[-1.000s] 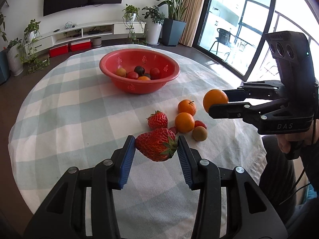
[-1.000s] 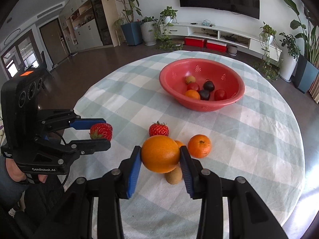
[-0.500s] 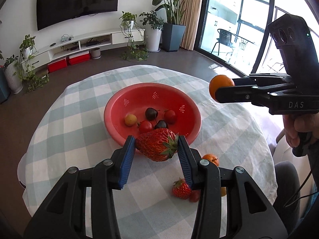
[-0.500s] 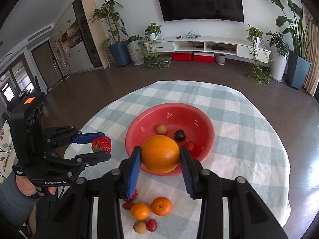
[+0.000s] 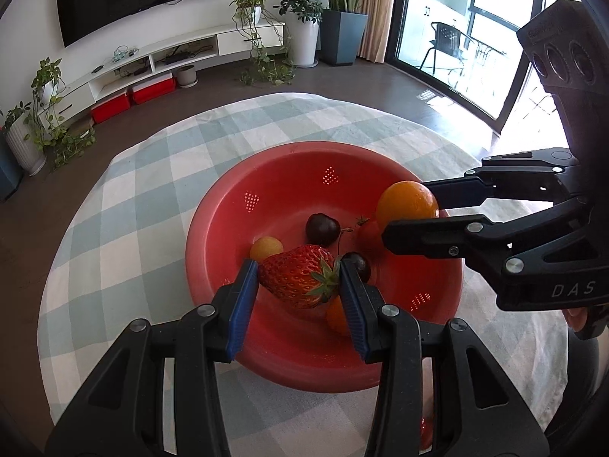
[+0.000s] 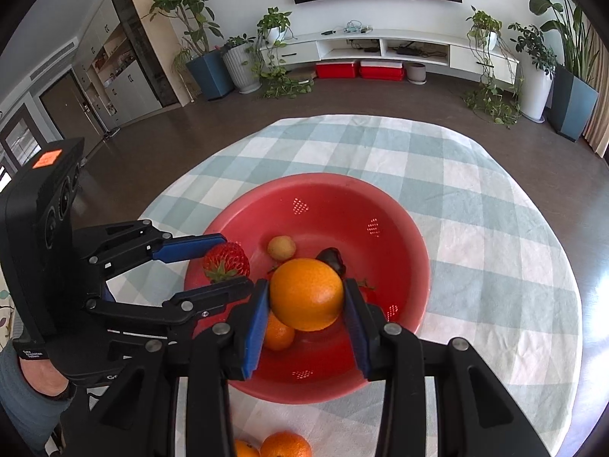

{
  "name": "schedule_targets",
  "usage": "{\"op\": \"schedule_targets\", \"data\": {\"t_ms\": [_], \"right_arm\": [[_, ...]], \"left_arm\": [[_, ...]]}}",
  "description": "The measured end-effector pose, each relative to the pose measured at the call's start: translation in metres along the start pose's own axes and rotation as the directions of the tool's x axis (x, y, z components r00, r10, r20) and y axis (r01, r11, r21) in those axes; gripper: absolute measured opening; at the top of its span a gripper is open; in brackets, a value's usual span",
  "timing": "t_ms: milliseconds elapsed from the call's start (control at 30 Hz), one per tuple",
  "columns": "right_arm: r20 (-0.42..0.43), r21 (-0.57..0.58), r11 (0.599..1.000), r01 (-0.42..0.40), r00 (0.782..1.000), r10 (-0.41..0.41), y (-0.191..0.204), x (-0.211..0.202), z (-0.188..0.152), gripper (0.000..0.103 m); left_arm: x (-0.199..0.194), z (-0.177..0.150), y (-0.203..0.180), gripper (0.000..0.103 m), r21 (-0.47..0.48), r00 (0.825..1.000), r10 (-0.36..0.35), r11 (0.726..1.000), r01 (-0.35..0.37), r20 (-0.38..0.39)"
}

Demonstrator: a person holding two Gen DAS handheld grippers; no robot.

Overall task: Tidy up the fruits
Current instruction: 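Open the left gripper over the bowl while the right gripper releases the orange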

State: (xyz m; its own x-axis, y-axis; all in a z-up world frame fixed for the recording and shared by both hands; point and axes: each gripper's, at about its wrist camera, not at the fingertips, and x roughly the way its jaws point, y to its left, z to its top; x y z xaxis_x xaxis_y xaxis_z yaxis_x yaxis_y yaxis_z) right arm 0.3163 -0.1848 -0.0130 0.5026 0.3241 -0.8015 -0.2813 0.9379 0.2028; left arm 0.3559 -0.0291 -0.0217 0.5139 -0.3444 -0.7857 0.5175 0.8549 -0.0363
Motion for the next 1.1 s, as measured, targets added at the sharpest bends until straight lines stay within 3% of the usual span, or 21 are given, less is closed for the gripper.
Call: {"op": "schedule_targets", "data": {"t_ms": [400, 733, 867, 1100], "right_arm": [[-0.049, -0.052, 0.995, 0.086, 0.995, -0.088, -0.004, 0.032, -0.006, 0.041], [-0.044, -0.048, 0.995, 0.082, 0.995, -0.085, -0.006, 0.031, -0.005, 0.042], [-0.047, -0.043, 0.996, 0.083, 0.995, -0.085, -0.007, 0.031, -0.005, 0.044], [-0.036, -0.051, 0.995, 0.083, 0.996, -0.085, -0.003, 0.026, -0.007, 0.045]], "left_arm": [[0.037, -0.003, 0.000, 0.040, 0.013, 0.999, 0.029, 0.999, -0.029, -0.039], [0.037, -0.004, -0.002, 0.042, 0.027, 0.998, 0.044, 0.999, -0.043, -0.034], [0.035, -0.005, -0.007, 0.066, 0.043, 0.999, 0.043, 0.998, -0.042, -0.023], [0.030, -0.006, -0.008, 0.066, 0.033, 0.999, 0.046, 0.998, -0.045, -0.016]]}}
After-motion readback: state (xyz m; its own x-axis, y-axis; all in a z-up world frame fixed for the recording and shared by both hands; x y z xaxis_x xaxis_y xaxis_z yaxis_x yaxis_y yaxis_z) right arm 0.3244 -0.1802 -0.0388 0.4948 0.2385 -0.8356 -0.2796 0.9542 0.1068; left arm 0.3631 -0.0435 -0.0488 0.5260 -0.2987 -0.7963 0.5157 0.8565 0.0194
